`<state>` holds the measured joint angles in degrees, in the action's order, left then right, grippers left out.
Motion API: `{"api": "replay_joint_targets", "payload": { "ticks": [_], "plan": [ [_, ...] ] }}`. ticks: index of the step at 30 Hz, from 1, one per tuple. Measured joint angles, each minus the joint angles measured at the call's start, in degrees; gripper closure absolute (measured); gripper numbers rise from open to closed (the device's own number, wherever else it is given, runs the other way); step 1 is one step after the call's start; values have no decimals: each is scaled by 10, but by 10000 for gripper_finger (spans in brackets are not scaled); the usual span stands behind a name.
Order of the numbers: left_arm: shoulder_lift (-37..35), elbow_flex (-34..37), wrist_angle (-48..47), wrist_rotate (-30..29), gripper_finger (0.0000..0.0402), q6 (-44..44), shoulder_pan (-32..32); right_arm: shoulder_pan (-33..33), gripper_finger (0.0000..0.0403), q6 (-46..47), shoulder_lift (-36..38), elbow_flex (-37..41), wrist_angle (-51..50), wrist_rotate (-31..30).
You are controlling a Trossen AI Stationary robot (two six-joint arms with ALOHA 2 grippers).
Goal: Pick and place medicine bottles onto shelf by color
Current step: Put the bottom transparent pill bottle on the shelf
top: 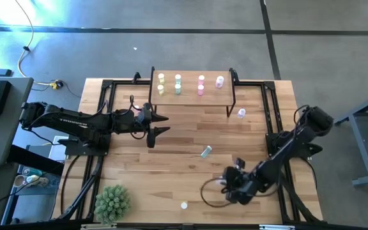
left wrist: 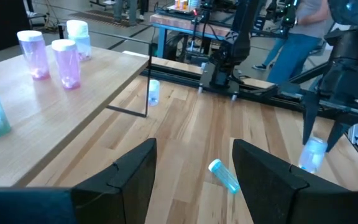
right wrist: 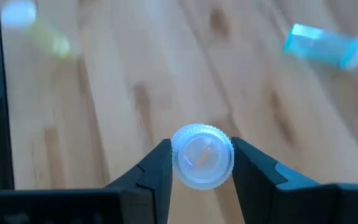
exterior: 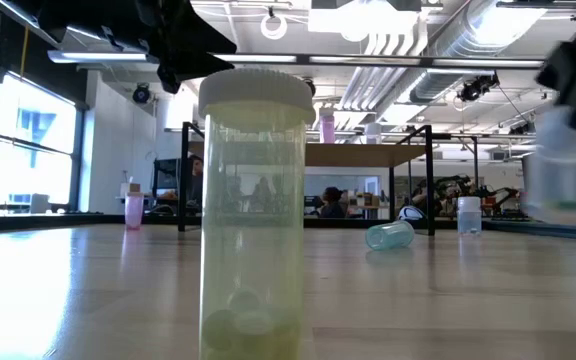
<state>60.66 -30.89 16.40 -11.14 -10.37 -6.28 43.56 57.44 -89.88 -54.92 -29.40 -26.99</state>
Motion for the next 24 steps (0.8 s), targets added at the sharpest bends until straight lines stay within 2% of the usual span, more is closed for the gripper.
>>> {"api": "replay_joint_targets", "payload": {
  "ticks": [7,11,21,24],
  "plan": [
    [0,0,-8,7,200,8,-2,-78,283,-97,39,-12,18,-42],
    [0,0,-17,20,200,16,-2,-133,283,-167,77,-27,13,-45],
    [0,0,-20,-15,200,51,-2,-315,276,-307,181,-62,-42,-50],
    [0,0,-20,-6,200,61,-2,-375,276,-330,203,-69,-55,-44]
  ]
}}
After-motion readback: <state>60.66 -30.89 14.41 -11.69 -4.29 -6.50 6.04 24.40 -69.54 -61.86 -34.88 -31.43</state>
